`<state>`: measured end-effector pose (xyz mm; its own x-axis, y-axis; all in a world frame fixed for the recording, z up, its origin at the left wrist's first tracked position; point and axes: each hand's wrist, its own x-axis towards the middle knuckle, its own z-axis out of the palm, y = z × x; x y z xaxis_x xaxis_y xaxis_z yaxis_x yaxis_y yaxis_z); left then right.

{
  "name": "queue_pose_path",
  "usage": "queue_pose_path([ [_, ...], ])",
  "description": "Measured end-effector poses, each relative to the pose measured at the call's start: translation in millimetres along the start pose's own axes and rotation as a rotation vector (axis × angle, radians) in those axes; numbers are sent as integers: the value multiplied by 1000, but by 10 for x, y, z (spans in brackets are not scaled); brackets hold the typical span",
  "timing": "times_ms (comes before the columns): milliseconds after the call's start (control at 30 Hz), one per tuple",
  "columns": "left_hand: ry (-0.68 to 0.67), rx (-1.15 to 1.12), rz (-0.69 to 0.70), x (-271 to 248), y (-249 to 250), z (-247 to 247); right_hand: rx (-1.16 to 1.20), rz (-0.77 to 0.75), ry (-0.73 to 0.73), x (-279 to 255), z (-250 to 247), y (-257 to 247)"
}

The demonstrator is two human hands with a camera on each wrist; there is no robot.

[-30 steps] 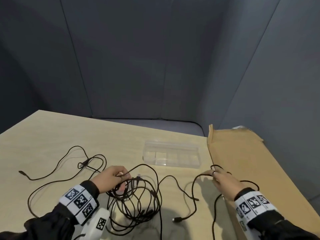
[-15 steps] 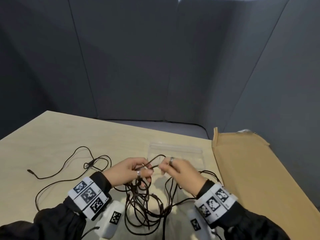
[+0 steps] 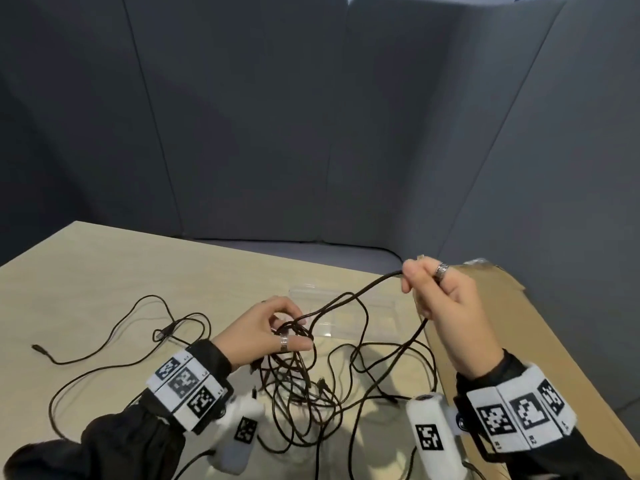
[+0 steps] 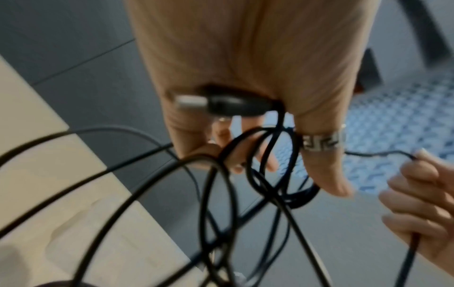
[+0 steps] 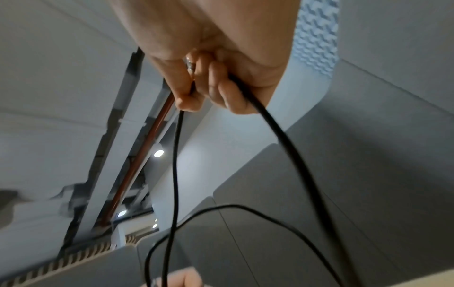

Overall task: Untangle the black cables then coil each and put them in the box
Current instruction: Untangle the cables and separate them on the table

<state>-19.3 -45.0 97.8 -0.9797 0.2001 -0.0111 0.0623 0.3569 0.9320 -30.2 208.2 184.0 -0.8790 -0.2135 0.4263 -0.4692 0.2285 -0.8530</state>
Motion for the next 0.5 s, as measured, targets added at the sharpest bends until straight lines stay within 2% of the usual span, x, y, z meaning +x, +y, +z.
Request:
queue_pose_path([
  [133,-46,-159,-73,-47,-93,15,53,94,127,36,-138,175],
  [233,6,-291,-116,-60,-117,10,26,196,137,20,-231,392],
  [300,47,-339,-146,-82,-99,-7,-116,269,-8,-8,-301,530],
  [400,71,-320,-151,-96,-72,0,-326,336,-363,-79,-267,578],
  [467,70,-270,-157,-81,-58,23,-366,303,-513,-127,-157,563],
  [500,64,-242,-161,-70,-51,35,-356,274,-537,-133,-81,538],
])
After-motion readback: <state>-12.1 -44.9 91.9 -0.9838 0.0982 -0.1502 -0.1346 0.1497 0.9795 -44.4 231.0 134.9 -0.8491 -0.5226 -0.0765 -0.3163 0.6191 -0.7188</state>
